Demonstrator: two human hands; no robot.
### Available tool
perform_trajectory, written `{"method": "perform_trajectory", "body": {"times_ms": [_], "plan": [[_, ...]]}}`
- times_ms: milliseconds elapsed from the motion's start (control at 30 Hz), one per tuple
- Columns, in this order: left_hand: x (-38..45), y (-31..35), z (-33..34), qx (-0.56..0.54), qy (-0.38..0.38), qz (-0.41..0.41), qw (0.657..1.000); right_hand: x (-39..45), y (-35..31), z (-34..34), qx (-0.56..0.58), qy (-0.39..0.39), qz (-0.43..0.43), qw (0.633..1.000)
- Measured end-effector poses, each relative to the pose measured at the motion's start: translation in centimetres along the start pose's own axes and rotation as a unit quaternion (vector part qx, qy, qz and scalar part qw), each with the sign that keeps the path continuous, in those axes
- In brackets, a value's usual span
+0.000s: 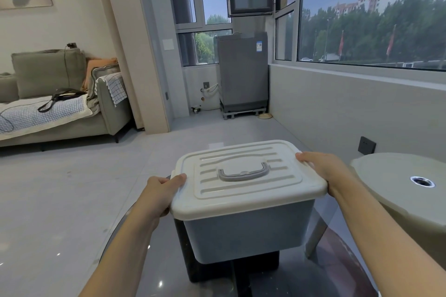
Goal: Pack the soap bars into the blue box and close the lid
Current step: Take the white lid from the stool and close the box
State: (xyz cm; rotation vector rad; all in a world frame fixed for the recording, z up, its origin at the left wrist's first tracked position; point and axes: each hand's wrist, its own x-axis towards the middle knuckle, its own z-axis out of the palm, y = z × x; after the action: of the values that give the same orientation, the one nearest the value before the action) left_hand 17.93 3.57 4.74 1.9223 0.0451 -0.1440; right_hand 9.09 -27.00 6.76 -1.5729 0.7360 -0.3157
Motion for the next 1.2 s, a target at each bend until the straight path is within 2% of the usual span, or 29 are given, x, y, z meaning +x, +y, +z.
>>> {"method": "perform_trajectory", "body": {"times_ms": [133, 333, 433, 533, 633, 833, 1000, 1200], "plan": [[-0.1, -0.3, 0.0, -0.041, -0.02, -0.038, 0.998, 0.3, 0.3, 0.1, 0.008, -0.013, 0.025, 1.0], [-0.8, -0.4, 0.2, -0.099, -0.066, -0.073, 0.99, 0.7, 1.4, -0.5, 0.007, -0.096, 0.081, 0.992], [-1.0, -0.2, 0.3, -0.114, -0.056, -0.069, 0.989, 1.5, 1.9, -0.8, 0.011, -0.093, 0.08, 0.992], [-1.1, -0.1, 0.3, -0.114, -0.009, -0.031, 0.993, 1.9, 2.1, -1.1, 0.013, -0.095, 0.076, 0.993], [-1.1, -0.1, 0.4, -0.116, 0.056, -0.006, 0.992, 0.2, 0.9, -0.7, -0.004, -0.052, 0.039, 0.998], [-1.3, 0.2, 0.4, -0.11, 0.016, -0.01, 0.994, 0.2, 0.5, -0.5, -0.092, 0.006, -0.064, 0.994], [-1.0, 0.7, 0.8, -0.041, 0.046, 0.024, 0.998, 0.3, 0.3, -0.3, -0.151, 0.009, -0.116, 0.982], [-0.6, 0.8, 1.2, 0.028, 0.073, 0.04, 0.996, 1.3, 0.8, 0.0, -0.164, 0.03, -0.131, 0.977]]}}
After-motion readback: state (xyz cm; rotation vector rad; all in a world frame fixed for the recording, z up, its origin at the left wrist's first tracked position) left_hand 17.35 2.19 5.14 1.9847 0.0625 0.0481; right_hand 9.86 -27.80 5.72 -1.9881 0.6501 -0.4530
